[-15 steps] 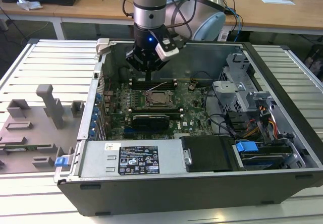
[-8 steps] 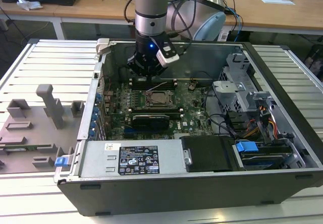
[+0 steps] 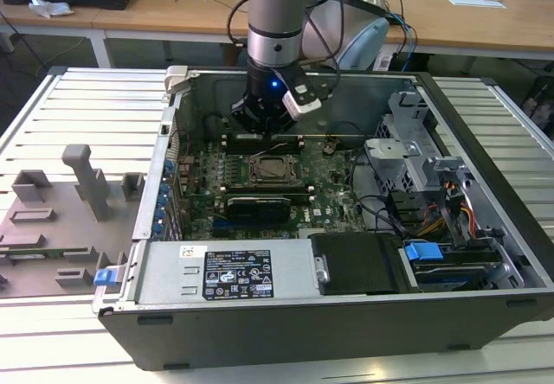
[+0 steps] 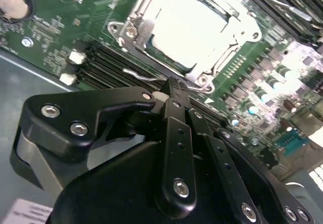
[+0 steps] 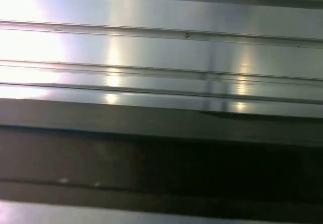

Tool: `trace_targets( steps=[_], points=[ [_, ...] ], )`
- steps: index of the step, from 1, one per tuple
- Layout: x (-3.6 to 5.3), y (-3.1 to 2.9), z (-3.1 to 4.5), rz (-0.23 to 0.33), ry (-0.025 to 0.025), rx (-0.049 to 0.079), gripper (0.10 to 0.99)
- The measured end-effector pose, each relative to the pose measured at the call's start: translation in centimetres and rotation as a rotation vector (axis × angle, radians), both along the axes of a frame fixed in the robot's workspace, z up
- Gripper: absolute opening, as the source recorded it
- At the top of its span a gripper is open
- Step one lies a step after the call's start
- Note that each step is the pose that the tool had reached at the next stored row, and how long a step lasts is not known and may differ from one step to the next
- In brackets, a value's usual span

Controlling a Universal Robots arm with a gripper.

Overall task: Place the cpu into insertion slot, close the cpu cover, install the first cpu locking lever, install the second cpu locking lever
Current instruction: 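Install the first cpu locking lever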

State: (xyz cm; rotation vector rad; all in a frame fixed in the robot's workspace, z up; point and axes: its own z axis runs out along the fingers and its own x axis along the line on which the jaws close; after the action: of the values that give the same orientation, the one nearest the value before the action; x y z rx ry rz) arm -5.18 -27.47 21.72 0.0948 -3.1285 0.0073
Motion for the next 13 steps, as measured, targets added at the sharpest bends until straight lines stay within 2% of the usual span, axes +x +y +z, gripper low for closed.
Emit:
trace_targets(
  steps=[2,6,13],
  points=[
    [0.69,0.05,-0.21,0.0,0.004,0.0,0.106],
    [1.53,0.05,-0.6,-0.007,0.0101,0.0,0.106],
    [2.34,0.03,-1.15,-0.024,0.0166,0.0,0.106]
  ],
)
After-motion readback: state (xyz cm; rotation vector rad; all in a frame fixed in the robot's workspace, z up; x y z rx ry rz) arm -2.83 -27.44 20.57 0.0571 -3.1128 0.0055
